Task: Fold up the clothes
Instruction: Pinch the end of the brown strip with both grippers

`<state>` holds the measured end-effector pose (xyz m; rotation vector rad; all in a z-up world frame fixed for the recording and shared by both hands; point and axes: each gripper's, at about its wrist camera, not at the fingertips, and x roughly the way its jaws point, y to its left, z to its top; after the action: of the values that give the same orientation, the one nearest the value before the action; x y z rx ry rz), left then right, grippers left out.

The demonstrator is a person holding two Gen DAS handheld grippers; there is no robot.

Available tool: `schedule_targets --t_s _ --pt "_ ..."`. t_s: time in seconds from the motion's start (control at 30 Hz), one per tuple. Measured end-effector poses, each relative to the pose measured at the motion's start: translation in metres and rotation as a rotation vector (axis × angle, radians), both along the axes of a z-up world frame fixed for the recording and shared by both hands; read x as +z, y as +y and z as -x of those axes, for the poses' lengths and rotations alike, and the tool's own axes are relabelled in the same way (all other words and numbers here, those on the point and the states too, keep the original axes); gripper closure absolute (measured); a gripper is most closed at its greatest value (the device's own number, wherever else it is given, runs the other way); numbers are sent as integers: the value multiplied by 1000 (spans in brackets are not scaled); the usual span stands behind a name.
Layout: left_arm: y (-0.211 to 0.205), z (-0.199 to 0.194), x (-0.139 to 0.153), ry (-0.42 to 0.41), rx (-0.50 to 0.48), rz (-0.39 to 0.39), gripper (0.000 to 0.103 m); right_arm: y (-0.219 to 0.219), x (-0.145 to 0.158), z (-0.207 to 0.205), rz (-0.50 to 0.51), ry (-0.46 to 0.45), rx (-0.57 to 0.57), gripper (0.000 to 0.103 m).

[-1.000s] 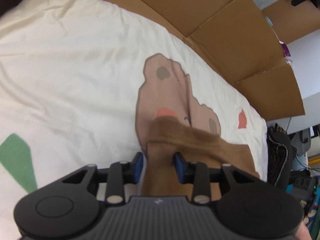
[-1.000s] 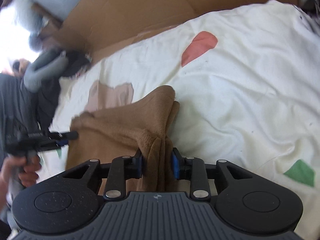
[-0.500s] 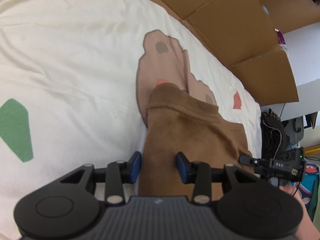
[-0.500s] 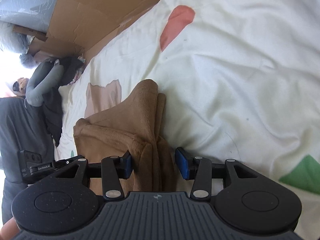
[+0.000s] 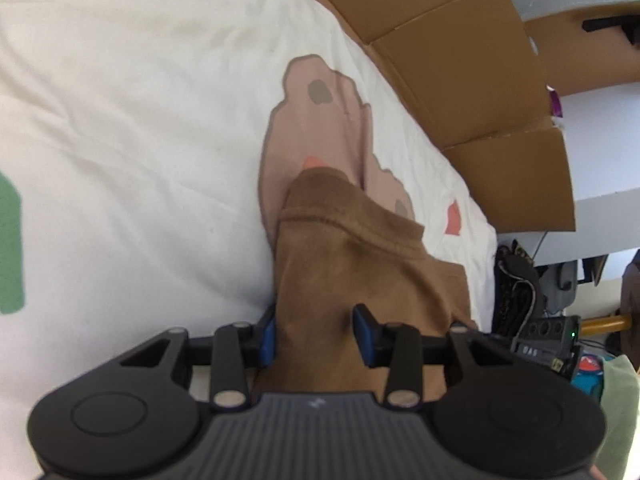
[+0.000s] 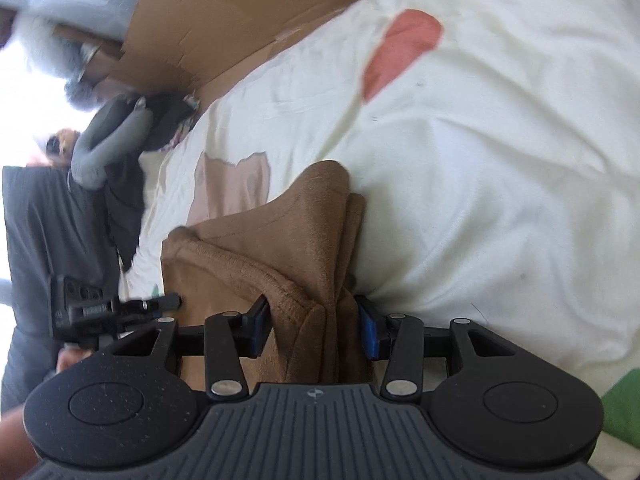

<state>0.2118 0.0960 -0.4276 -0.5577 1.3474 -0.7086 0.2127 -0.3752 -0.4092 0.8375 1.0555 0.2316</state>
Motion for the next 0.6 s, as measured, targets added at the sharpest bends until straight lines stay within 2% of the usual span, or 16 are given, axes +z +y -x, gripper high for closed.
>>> schedule_targets --t_s 0.03,0.1,0.2,0.43,0.5,0.53,0.6 --pt "-1 -1 0 0 -1 7 62 -1 0 0 1 -1 1 58" --pt "-1 -1 0 3 -3 18 62 -3 -1 1 4 -3 3 69" --pt "-3 1 3 -5 -24 26 62 -5 -3 3 -18 -8 -4 73" --pt "-6 5 4 -29 -63 35 62 -4 -6 4 -35 -10 12 73" --pt "-7 3 2 -31 -62 41 62 -3 -7 2 -29 -7 12 65" --pt "-8 2 1 -31 -61 45 63 -1 -7 1 -32 -8 9 64" --pt "-8 0 1 -34 -55 35 73 1 -7 0 -30 -12 4 65"
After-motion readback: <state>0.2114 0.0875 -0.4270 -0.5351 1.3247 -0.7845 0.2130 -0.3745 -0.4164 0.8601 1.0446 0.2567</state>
